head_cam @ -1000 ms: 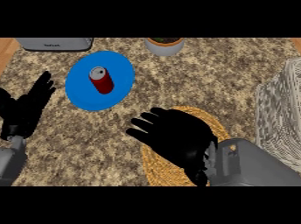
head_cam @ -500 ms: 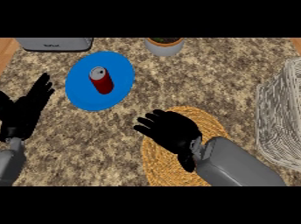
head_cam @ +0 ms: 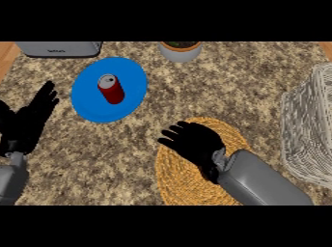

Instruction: Pick the sweet potato from the placemat and place it in the basket

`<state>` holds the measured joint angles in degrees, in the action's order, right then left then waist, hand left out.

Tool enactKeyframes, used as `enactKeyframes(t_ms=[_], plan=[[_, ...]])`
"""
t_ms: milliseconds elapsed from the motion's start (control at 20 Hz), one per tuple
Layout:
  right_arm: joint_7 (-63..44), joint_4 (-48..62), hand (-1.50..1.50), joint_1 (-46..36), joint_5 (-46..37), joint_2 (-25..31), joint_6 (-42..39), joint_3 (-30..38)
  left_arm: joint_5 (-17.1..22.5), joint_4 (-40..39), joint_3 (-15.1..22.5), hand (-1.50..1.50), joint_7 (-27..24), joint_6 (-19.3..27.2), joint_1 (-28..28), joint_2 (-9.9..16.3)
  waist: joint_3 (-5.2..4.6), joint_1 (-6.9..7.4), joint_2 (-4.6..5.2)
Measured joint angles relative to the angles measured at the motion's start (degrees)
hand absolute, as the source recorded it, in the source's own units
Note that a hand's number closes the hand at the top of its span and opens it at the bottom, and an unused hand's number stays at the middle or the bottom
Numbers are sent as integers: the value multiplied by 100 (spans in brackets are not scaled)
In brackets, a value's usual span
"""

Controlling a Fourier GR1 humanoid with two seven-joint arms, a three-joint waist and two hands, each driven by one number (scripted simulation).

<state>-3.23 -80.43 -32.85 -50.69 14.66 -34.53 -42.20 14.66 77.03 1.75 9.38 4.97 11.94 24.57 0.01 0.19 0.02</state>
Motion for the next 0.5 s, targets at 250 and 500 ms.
enactKeyframes(t_ms=[250, 500], plan=[[366, 74, -150, -4, -268, -60, -232, 329, -158, 282, -96, 0, 224, -17, -83, -119, 0, 2, -3], [732, 46, -150, 111, -345, -106, -469, 572, -300, 165, -196, 0, 244, -62, 31, -269, 0, -7, -2]])
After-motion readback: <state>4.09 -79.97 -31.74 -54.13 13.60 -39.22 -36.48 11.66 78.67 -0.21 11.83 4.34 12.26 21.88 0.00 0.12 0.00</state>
